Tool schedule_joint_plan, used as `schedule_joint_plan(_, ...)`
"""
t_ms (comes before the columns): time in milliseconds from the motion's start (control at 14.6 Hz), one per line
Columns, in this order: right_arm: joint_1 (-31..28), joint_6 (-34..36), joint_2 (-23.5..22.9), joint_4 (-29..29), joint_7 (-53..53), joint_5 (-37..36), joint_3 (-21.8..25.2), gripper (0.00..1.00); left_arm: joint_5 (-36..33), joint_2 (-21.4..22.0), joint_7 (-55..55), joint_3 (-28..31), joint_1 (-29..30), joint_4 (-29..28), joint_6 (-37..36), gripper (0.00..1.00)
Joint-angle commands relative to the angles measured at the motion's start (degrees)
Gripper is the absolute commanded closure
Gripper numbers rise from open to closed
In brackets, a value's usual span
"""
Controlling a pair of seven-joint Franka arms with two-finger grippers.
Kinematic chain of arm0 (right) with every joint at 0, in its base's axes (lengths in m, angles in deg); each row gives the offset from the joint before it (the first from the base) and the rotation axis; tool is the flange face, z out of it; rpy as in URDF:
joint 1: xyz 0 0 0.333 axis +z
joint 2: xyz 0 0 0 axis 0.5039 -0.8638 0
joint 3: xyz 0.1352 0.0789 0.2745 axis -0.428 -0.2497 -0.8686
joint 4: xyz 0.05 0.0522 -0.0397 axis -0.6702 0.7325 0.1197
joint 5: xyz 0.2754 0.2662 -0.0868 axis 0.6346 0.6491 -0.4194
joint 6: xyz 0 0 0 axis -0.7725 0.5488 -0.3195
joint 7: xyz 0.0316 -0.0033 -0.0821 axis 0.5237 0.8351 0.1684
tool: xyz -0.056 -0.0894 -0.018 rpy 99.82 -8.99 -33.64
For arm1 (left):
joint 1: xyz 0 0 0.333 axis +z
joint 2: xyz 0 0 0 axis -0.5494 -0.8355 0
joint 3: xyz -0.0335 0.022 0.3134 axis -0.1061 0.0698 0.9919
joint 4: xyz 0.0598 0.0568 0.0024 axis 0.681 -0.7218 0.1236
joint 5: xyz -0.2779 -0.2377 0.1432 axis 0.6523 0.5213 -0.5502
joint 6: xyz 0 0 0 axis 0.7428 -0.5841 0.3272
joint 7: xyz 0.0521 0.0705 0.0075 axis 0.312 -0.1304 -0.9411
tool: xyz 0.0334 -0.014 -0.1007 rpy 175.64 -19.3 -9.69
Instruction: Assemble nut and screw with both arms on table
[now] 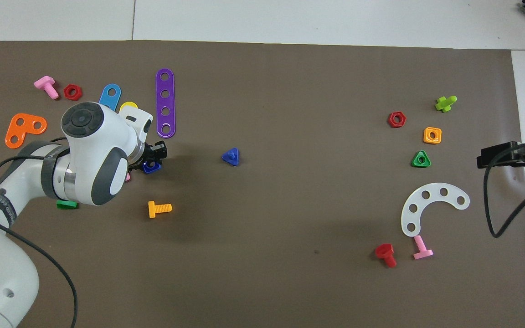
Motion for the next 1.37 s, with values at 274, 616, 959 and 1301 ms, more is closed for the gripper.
schedule_joint_plan(274, 0.38, 0.12, 0.4, 0.02, -2.25, -0.38, -0.87, 0.0, -4.89, -0.79, -0.01, 0.64, -1.09, 2.69, 2.09, 0.71)
schedule_joint_plan(616, 0.29, -0.41, 0.4, 0.2, -2.16, -0.29, -0.87, 0.0, -4.64, -5.26, 0.08, 0.37, -5.65, 15.77, -2.37, 0.71)
schedule_joint_plan(959, 0.29, -0.58, 0.4, 0.37, -2.25, -0.29, -0.87, 0.0, -2.09, -10.98, -0.01, 0.28, -12.24, 27.65, -9.14, 0.71)
schedule_joint_plan(1301, 0.29, -0.58, 0.48, 0.37, -2.25, -0.29, -0.87, 0.0, -0.59, -11.6, -0.1, 0.29, -17.26, 28.55, -9.95, 0.71)
